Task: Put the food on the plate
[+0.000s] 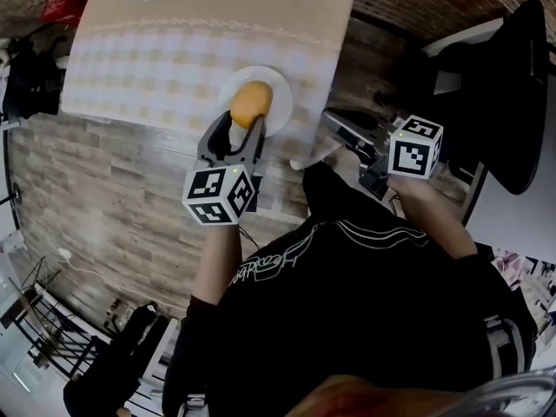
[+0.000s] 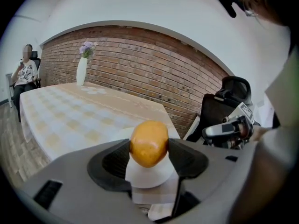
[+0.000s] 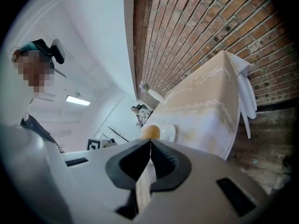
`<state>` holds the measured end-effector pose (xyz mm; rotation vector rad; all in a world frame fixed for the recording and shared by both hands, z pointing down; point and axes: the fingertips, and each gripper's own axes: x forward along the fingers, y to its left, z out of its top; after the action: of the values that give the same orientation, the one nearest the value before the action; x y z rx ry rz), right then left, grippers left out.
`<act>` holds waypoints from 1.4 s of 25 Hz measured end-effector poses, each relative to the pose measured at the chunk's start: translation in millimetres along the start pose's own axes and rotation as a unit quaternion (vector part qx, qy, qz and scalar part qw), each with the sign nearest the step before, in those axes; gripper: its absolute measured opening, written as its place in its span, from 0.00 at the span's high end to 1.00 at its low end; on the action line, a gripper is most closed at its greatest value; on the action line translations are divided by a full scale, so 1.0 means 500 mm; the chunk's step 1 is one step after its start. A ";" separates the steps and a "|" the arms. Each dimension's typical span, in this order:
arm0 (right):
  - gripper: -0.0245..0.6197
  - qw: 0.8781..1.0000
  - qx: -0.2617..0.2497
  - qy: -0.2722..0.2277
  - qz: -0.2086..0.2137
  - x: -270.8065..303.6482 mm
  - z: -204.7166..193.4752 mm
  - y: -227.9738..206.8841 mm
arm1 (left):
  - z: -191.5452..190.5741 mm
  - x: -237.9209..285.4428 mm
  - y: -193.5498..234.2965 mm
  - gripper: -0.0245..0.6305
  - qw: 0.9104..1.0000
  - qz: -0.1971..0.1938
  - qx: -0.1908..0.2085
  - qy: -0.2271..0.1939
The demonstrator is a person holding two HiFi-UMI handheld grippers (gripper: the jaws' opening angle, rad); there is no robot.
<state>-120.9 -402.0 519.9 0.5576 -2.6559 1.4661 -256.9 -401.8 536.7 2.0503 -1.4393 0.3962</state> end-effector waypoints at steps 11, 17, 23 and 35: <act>0.97 1.000 0.007 -0.002 -0.009 0.005 -0.007 -0.010 | -0.026 0.021 0.011 0.57 1.000 0.003 -0.002 0.013; 0.97 1.000 0.005 -0.004 -0.013 0.002 -0.008 -0.007 | -0.026 0.025 0.004 0.57 1.000 -0.006 0.017 0.006; 0.97 1.000 -0.001 -0.003 -0.011 0.000 -0.011 0.004 | -0.030 0.022 0.002 0.57 1.000 -0.009 0.026 0.003; 0.97 0.998 -0.052 -0.023 -0.014 -0.044 0.000 0.074 | 0.019 -0.087 -0.022 0.53 0.999 -0.011 0.024 -0.037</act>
<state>-112.6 -378.0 485.2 0.6249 -2.7287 1.3133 -263.4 -372.6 502.0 2.1372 -1.4640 0.3519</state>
